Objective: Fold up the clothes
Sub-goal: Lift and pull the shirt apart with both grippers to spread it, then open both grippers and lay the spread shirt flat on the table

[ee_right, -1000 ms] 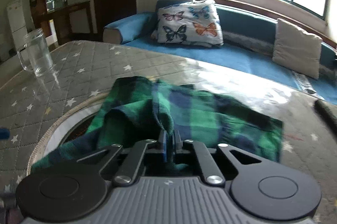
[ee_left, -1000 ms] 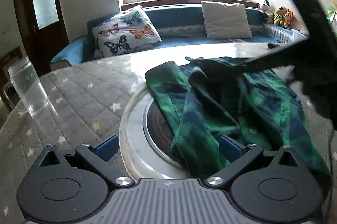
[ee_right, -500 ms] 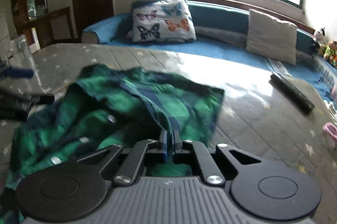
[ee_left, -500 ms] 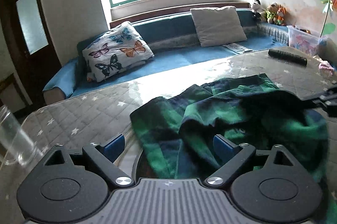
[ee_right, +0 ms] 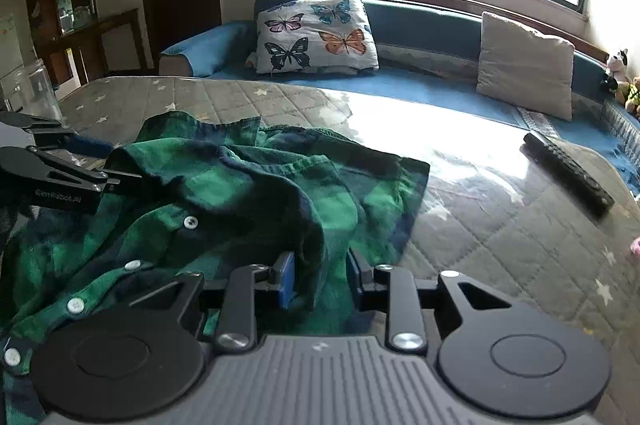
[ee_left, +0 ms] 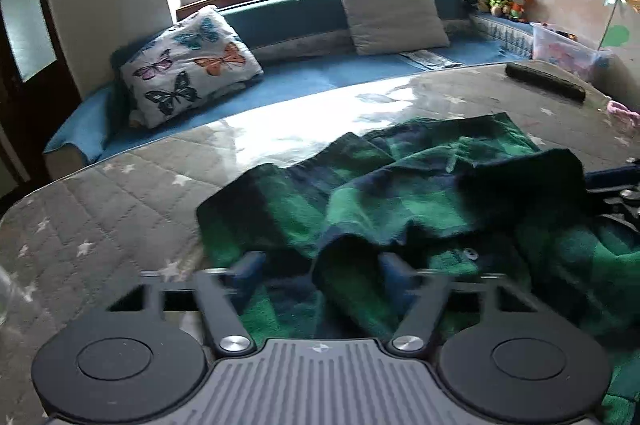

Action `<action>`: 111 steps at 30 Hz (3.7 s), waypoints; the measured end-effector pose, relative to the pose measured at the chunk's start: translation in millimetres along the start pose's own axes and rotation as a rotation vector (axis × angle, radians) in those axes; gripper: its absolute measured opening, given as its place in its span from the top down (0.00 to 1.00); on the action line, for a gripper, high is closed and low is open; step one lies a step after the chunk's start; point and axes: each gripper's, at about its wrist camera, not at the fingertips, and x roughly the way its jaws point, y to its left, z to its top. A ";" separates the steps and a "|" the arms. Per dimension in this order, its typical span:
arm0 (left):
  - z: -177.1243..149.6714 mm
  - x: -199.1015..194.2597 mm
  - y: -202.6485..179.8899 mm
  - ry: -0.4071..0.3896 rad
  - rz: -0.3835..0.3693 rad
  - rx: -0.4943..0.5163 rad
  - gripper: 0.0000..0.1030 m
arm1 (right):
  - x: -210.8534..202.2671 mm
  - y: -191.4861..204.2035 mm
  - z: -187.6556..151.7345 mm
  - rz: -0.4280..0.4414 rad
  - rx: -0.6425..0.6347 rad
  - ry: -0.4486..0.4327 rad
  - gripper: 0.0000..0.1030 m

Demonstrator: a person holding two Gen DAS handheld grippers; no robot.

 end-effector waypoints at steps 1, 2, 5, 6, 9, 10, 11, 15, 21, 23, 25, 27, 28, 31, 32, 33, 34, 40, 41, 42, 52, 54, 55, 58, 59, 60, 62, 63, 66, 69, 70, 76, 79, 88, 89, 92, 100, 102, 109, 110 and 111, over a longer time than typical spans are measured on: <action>0.1 0.9 -0.3 0.001 -0.009 -0.002 0.79 | 2.1 1.1 0.9 -0.003 -0.004 0.001 0.85; -0.2 -0.2 0.1 -0.005 -0.009 -0.004 0.89 | 3.6 1.8 1.7 -0.004 -0.005 0.001 0.88; -1.7 -11.9 3.9 -0.044 0.007 -0.010 0.95 | -2.0 -1.2 1.4 -0.014 0.016 -0.015 0.94; -1.8 -17.4 6.5 -0.059 0.018 -0.015 0.95 | -5.5 -3.2 0.6 -0.022 0.023 -0.022 0.94; -1.4 -36.7 21.5 -0.096 0.061 -0.059 0.96 | -16.5 -11.0 -2.9 -0.053 0.043 -0.036 0.95; -2.4 -44.3 28.6 -0.109 0.080 -0.078 0.96 | -21.9 -15.7 -5.3 -0.065 0.056 -0.040 0.95; -4.2 -52.6 36.5 -0.119 0.103 -0.097 0.96 | -26.7 -19.9 -7.7 -0.077 0.066 -0.042 0.95; -20.7 -88.4 71.2 -0.156 0.196 -0.162 0.96 | -47.6 -37.8 -20.2 -0.133 0.103 -0.050 0.95; -68.0 -136.5 132.2 -0.161 0.346 -0.297 0.96 | -74.9 -62.7 -44.1 -0.235 0.142 -0.042 0.95; -87.9 -148.4 151.6 -0.149 0.381 -0.352 0.97 | -81.6 -70.3 -51.6 -0.266 0.152 -0.035 0.95; -107.5 -160.4 164.5 -0.143 0.422 -0.395 0.98 | -88.9 -78.8 -61.8 -0.308 0.161 -0.026 0.95; -125.6 -171.1 176.5 -0.134 0.447 -0.438 0.98 | -92.9 -87.3 -72.6 -0.338 0.181 -0.011 0.95; -134.9 -175.9 182.0 -0.127 0.451 -0.462 0.98 | -94.2 -91.6 -78.3 -0.350 0.193 -0.002 0.95; -156.9 -181.4 189.7 -0.094 0.468 -0.489 0.98 | -94.5 -105.1 -96.0 -0.372 0.235 0.029 0.95; -162.6 -181.8 190.4 -0.082 0.477 -0.494 0.98 | -94.1 -109.4 -101.7 -0.380 0.252 0.038 0.95; -168.3 -182.3 191.1 -0.069 0.487 -0.499 0.98 | -93.9 -112.6 -105.8 -0.389 0.261 0.046 0.94; -174.3 -184.1 190.9 -0.063 0.490 -0.507 0.98 | -93.9 -116.0 -110.0 -0.397 0.273 0.053 0.94; -202.8 -201.6 190.5 -0.043 0.499 -0.553 0.98 | -100.1 -132.0 -123.4 -0.418 0.339 0.052 0.73; -205.3 -202.2 190.4 -0.035 0.499 -0.554 0.98 | -101.0 -133.1 -124.2 -0.418 0.342 0.049 0.72; -206.0 -200.8 190.0 -0.026 0.499 -0.551 0.98 | -100.9 -133.0 -124.4 -0.418 0.338 0.047 0.70; -203.2 -191.3 188.8 0.010 0.532 -0.502 0.92 | -79.0 -111.8 -102.2 -0.423 0.198 0.031 0.51; -203.8 -188.8 189.2 0.021 0.545 -0.494 0.83 | -71.8 -108.9 -95.6 -0.428 0.166 0.035 0.49; -204.4 -185.9 192.4 0.028 0.551 -0.498 0.78 | -69.4 -110.1 -93.1 -0.434 0.165 0.037 0.49; -208.2 -182.4 197.1 0.045 0.564 -0.509 0.71 | -68.2 -121.6 -85.8 -0.467 0.187 0.023 0.49; -209.4 -181.9 198.1 0.049 0.569 -0.511 0.68 | -70.6 -128.5 -83.4 -0.483 0.203 0.015 0.48; -210.4 -181.6 199.0 0.053 0.573 -0.513 0.66 | -73.6 -134.8 -81.8 -0.502 0.213 0.008 0.48; -211.8 -180.9 200.8 0.060 0.580 -0.520 0.61 | -79.9 -147.5 -78.9 -0.540 0.235 -0.004 0.48; -212.1 -180.4 201.4 0.063 0.583 -0.522 0.60 | -83.3 -153.9 -78.2 -0.560 0.246 -0.006 0.48; -211.9 -180.0 201.7 0.069 0.598 -0.521 0.54 | -91.4 -170.5 -78.6 -0.618 0.279 -0.001 0.48; -212.1 -181.0 201.5 0.073 0.605 -0.514 0.50 | -97.2 -175.7 -81.2 -0.634 0.288 0.003 0.48; -212.1 -181.6 200.6 0.073 0.607 -0.507 0.48 | -99.1 -174.4 -82.1 -0.627 0.285 0.000 0.48; -210.7 -186.3 192.9 0.048 0.613 -0.455 0.34 | -99.6 -140.6 -82.9 -0.505 0.226 -0.016 0.39; -208.5 -186.3 187.7 0.039 0.619 -0.407 0.28 | -93.5 -121.7 -84.9 -0.437 0.197 0.001 0.36; -196.1 -170.1 168.5 0.023 0.604 -0.209 0.12 | -75.1 -91.9 -95.9 -0.370 0.186 0.048 0.35; -194.4 -164.6 166.0 0.029 0.608 -0.177 0.12 | -73.6 -91.0 -97.1 -0.369 0.190 0.052 0.35; -189.5 -148.1 164.3 0.048 0.630 -0.112 0.12 | -72.6 -92.1 -99.6 -0.373 0.206 0.054 0.30; -181.6 -129.3 197.9 0.045 0.629 -0.209 0.29 | -70.3 -95.9 -100.7 -0.385 0.227 0.062 0.25; -182.2 -132.5 216.0 0.034 0.631 -0.295 0.43 | -70.2 -95.5 -100.3 -0.388 0.227 0.063 0.25; -208.3 -158.1 292.1 0.030 0.640 -0.679 0.49 | -68.1 -96.5 -97.8 -0.394 0.236 0.071 0.24; -214.1 -161.4 298.8 0.035 0.641 -0.707 0.48 | -67.6 -96.3 -97.3 -0.394 0.238 0.071 0.24; -218.9 -164.0 302.8 0.042 0.651 -0.719 0.48 | -67.3 -95.9 -97.0 -0.395 0.237 0.071 0.24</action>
